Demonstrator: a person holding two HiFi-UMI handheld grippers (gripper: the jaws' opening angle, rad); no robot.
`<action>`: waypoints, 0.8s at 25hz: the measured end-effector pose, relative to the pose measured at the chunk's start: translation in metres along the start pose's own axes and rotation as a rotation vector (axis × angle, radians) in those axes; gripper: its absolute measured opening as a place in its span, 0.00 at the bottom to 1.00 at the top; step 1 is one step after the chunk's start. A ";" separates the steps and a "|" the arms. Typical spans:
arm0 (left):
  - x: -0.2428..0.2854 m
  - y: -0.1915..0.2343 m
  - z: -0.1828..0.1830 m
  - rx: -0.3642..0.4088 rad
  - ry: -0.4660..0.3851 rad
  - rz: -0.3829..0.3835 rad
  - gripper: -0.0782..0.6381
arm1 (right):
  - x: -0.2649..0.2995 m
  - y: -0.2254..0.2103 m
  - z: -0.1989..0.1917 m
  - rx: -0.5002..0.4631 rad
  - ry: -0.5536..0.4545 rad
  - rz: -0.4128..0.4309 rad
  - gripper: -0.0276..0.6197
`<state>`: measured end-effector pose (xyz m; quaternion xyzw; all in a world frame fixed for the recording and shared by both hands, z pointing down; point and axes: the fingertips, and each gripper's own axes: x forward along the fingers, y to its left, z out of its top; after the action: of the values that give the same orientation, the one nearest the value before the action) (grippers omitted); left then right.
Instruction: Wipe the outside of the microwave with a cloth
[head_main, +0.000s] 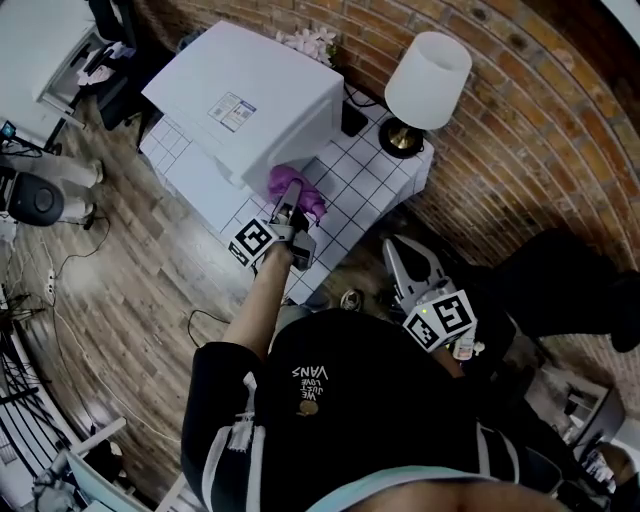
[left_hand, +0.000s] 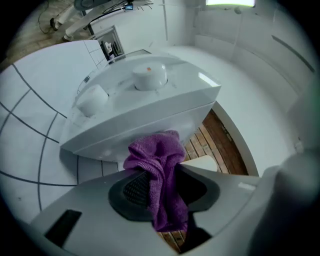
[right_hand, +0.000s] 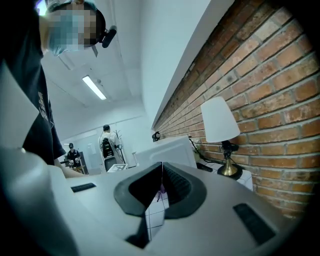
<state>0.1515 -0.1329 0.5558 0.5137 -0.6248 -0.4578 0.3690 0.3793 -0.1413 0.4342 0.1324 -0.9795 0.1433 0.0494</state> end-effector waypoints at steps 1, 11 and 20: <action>0.010 0.000 -0.002 -0.006 0.006 -0.005 0.30 | -0.003 -0.004 0.000 0.003 -0.002 -0.017 0.05; 0.111 -0.003 -0.029 0.016 0.110 -0.029 0.30 | -0.038 -0.050 0.000 0.036 -0.012 -0.191 0.05; 0.183 0.002 -0.049 0.007 0.172 -0.013 0.30 | -0.054 -0.073 0.000 0.051 -0.002 -0.287 0.05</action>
<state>0.1596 -0.3219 0.5709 0.5564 -0.5891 -0.4120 0.4167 0.4507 -0.1951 0.4466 0.2727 -0.9466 0.1594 0.0652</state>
